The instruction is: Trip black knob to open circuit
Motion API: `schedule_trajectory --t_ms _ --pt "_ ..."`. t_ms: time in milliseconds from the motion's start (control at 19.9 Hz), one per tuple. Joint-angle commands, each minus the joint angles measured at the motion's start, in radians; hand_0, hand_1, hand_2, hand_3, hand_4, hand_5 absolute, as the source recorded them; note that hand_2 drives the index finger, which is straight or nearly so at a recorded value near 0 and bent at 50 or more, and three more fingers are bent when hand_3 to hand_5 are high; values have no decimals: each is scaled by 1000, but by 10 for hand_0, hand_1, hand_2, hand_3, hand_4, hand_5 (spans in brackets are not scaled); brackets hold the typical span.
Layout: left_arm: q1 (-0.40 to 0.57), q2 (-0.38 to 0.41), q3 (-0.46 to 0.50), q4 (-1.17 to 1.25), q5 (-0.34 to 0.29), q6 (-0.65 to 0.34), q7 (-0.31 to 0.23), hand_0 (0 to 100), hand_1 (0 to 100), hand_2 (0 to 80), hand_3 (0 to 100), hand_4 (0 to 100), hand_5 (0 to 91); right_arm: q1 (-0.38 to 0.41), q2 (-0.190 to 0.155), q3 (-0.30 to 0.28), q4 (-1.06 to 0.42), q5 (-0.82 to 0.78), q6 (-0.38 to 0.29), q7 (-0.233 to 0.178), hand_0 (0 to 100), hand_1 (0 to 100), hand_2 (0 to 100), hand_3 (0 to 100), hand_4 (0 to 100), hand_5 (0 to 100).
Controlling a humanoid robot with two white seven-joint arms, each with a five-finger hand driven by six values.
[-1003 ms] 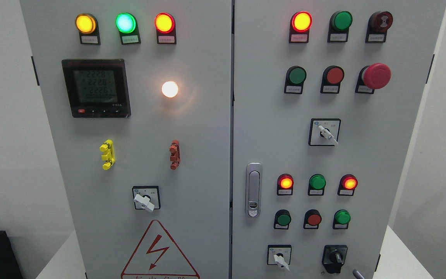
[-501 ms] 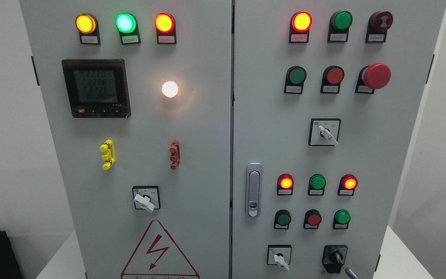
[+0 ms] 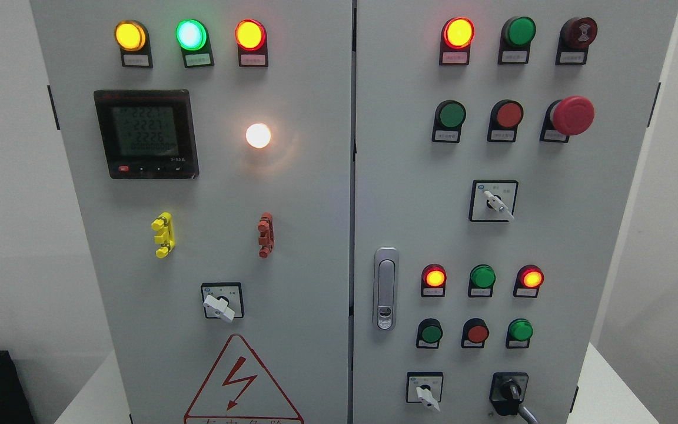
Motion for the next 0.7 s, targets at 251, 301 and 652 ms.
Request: schedule_trajectory --t_ms 251,301,652 --pt "0 0 0 -25 0 -1 0 120 389 0 0 0 0 1 -26 5 -1 2 0 1 0 45 12 1000 986 967" --pt "0 0 0 -25 0 -1 0 120 389 0 0 0 0 1 -26 5 -1 2 0 1 0 45 13 1000 986 967" --pt "0 0 0 -25 2 -1 0 120 389 0 0 0 0 -1 -26 7 -1 2 0 1 0 41 13 1000 985 966"
